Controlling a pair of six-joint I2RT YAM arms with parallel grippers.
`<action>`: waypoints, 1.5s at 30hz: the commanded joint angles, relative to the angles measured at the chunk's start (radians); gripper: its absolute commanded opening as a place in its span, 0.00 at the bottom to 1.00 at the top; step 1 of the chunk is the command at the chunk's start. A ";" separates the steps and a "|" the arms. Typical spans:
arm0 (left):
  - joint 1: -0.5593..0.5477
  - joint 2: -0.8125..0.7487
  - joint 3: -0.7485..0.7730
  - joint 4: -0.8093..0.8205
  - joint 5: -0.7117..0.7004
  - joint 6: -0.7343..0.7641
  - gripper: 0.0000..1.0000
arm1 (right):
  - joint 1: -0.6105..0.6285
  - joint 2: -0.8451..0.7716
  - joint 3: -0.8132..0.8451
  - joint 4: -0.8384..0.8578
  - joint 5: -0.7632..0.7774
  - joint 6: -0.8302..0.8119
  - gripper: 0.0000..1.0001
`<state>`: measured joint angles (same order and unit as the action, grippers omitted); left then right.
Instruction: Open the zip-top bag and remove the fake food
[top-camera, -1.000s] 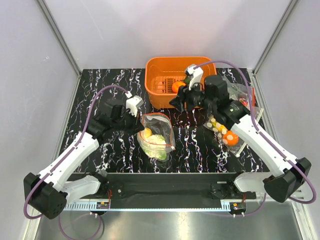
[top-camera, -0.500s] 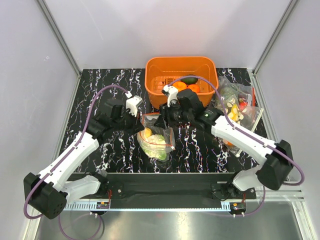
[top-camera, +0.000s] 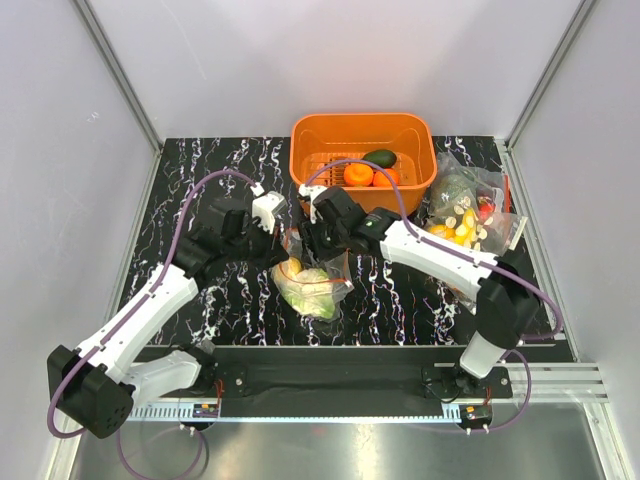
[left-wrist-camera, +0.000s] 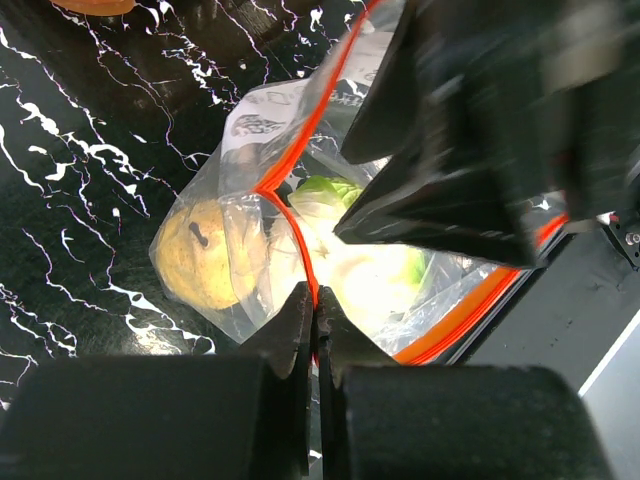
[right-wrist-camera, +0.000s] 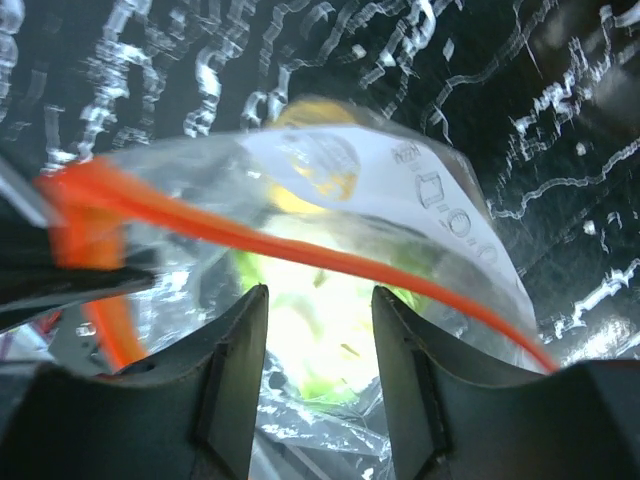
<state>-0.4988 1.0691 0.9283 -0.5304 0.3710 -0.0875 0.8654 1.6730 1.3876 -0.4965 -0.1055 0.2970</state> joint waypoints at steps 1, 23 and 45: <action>-0.004 0.002 0.024 0.021 0.019 -0.012 0.00 | 0.030 0.028 0.033 -0.073 0.084 0.037 0.54; -0.006 -0.003 0.024 0.021 0.023 -0.014 0.00 | 0.121 0.067 -0.142 0.009 0.250 0.254 0.83; -0.009 0.000 0.024 0.021 0.019 -0.009 0.00 | 0.121 0.192 -0.197 0.101 0.236 0.280 0.09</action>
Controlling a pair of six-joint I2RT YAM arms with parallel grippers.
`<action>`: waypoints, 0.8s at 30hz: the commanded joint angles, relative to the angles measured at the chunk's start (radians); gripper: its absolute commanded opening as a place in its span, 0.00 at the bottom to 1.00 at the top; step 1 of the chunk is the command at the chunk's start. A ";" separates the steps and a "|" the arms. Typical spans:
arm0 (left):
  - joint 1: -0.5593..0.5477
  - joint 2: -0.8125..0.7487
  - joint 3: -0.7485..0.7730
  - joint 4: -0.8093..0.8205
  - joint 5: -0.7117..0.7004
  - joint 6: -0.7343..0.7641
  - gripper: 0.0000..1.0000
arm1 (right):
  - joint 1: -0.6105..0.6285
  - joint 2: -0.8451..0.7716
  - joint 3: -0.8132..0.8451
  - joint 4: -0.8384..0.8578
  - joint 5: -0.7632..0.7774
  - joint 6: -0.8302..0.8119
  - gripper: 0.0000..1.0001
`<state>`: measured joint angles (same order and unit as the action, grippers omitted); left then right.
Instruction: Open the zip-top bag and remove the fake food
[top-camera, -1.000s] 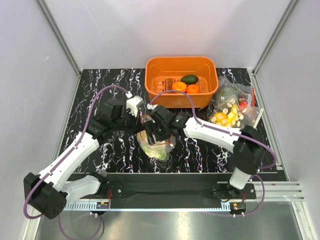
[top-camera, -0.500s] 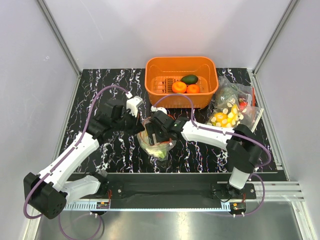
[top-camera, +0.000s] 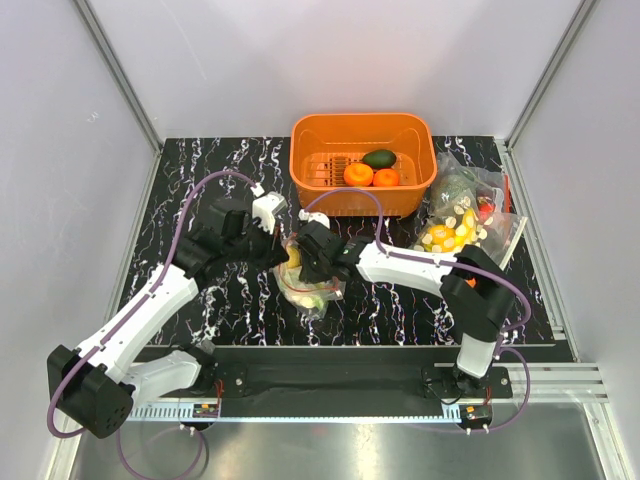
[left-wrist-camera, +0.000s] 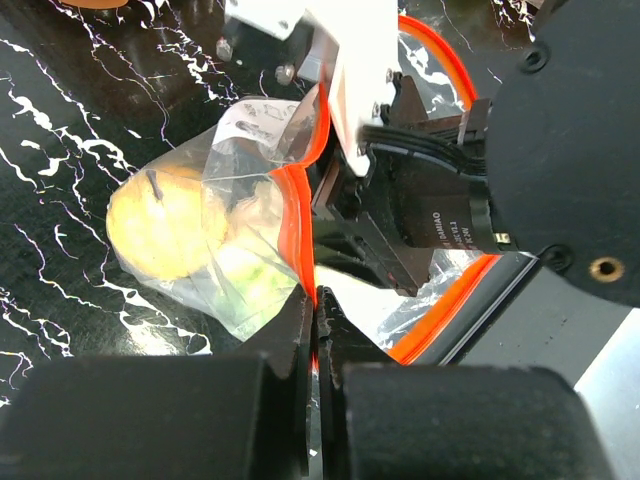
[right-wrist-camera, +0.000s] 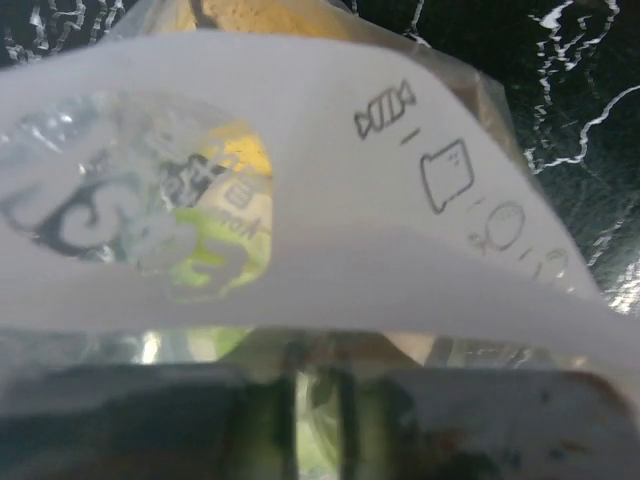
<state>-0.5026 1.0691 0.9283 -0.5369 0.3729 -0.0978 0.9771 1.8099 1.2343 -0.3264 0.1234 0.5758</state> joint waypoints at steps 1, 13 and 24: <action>-0.005 0.000 0.024 0.028 0.015 0.000 0.00 | 0.009 0.036 -0.045 -0.072 0.012 0.001 0.05; -0.007 0.009 0.024 0.020 -0.017 0.000 0.00 | 0.012 -0.191 -0.045 -0.094 0.062 -0.001 0.00; -0.011 0.022 0.027 0.012 -0.009 0.000 0.00 | 0.011 -0.405 -0.134 -0.008 0.200 0.045 0.00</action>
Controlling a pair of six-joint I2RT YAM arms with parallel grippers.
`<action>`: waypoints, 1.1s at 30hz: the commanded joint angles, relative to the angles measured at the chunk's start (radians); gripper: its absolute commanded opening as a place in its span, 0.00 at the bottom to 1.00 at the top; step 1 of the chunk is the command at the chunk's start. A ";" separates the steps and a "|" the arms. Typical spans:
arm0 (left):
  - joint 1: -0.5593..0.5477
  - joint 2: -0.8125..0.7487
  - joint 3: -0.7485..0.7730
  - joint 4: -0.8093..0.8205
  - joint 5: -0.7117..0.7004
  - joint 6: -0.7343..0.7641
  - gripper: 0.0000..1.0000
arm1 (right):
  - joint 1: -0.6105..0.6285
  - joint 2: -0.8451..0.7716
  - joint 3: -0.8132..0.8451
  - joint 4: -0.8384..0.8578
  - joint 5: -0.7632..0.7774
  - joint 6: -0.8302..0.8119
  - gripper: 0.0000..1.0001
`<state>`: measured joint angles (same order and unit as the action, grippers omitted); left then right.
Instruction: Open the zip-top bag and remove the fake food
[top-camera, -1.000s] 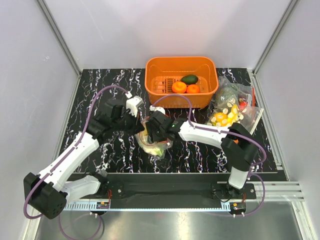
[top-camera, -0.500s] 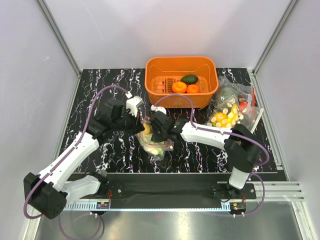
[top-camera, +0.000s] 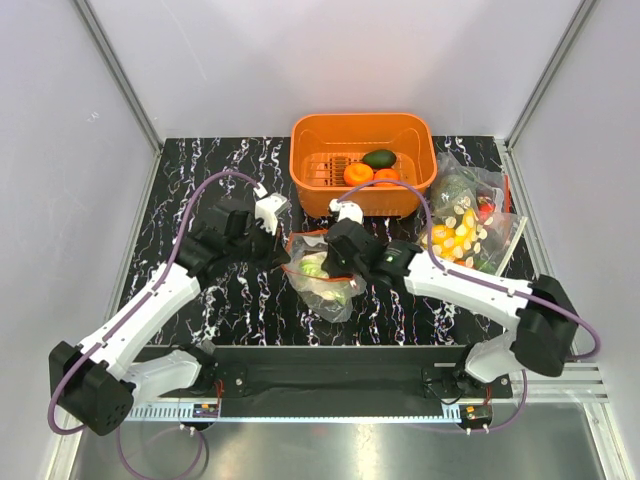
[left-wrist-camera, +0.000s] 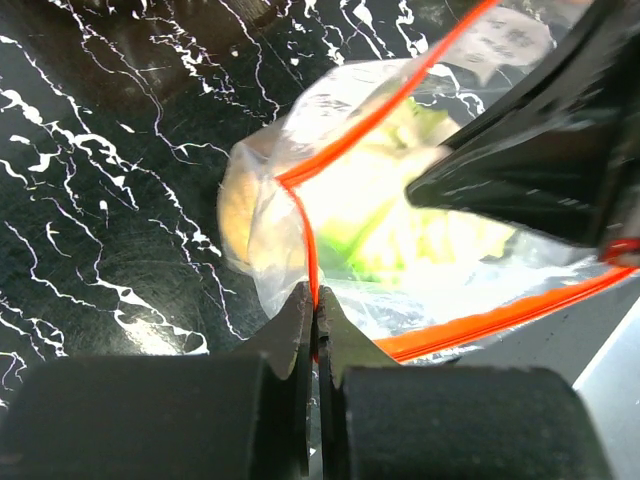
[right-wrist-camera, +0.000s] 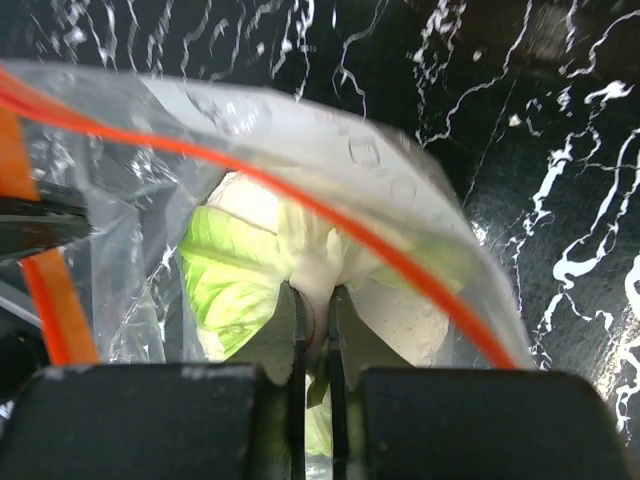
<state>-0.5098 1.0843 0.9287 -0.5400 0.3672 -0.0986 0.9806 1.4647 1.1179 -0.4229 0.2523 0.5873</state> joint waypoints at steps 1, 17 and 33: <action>-0.003 0.008 0.028 0.017 -0.001 0.000 0.00 | 0.007 -0.072 -0.032 0.104 0.079 0.037 0.00; -0.050 0.005 0.022 0.034 0.055 0.011 0.00 | 0.009 0.031 0.120 0.271 0.208 -0.066 0.00; -0.052 0.003 0.030 0.009 -0.103 0.000 0.00 | 0.009 -0.082 0.166 0.081 0.024 -0.066 0.00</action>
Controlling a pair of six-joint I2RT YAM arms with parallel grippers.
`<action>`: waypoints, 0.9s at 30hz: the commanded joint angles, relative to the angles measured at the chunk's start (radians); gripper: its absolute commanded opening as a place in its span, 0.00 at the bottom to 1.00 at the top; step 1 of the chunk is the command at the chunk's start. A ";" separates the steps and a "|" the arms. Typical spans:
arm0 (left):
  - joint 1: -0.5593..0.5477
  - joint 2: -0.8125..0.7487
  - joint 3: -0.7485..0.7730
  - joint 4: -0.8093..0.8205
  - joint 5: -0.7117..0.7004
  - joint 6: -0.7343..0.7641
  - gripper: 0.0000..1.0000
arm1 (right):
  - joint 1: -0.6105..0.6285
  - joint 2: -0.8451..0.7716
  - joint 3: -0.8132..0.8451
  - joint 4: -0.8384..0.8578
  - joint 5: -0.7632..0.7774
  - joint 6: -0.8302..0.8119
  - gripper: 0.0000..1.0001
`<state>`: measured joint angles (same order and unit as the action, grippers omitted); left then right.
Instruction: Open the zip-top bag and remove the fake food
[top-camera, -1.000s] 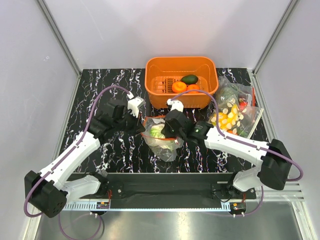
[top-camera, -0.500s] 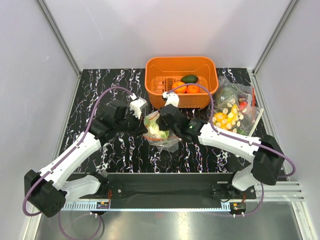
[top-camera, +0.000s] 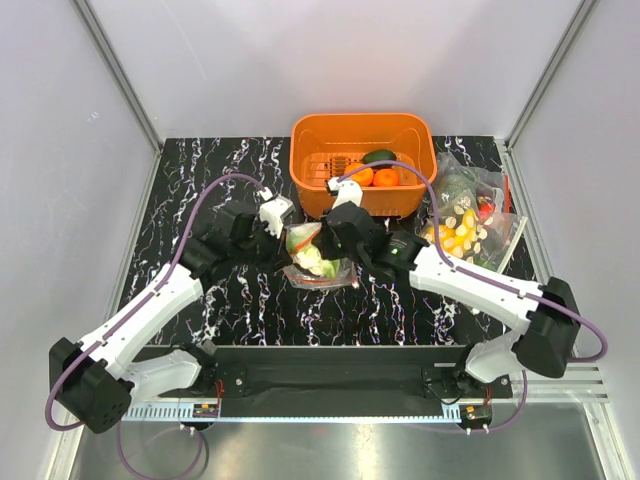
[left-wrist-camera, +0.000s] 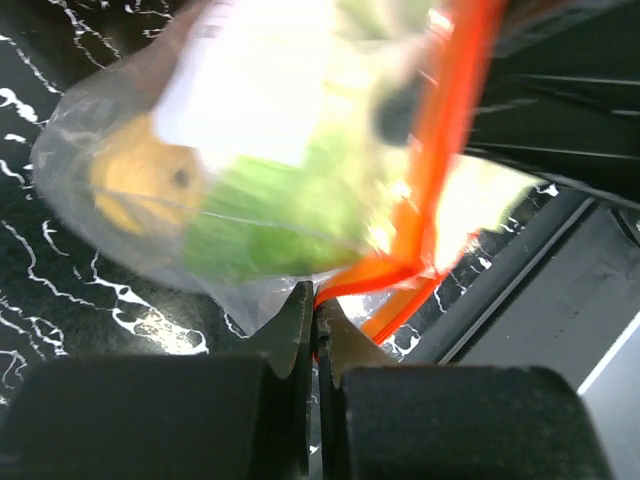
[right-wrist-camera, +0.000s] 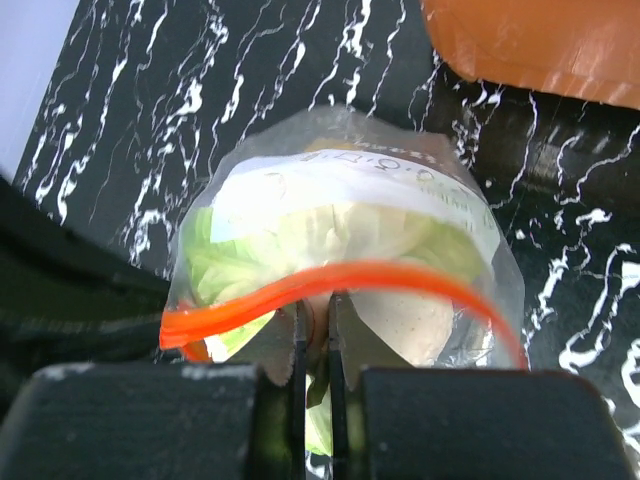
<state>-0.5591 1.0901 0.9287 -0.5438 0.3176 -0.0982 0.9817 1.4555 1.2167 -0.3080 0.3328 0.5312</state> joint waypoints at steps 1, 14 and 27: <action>-0.004 0.001 0.029 0.012 -0.057 -0.001 0.00 | 0.006 -0.092 0.069 -0.066 -0.070 -0.014 0.00; 0.022 -0.001 0.032 0.011 -0.083 -0.012 0.00 | 0.006 -0.153 0.099 -0.238 -0.456 -0.145 0.00; 0.024 0.010 0.032 0.008 -0.071 -0.009 0.00 | 0.005 -0.205 0.239 -0.221 -0.493 -0.244 0.00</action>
<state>-0.5388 1.0950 0.9287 -0.5594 0.2523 -0.1059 0.9836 1.3144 1.3437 -0.5747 -0.1761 0.3470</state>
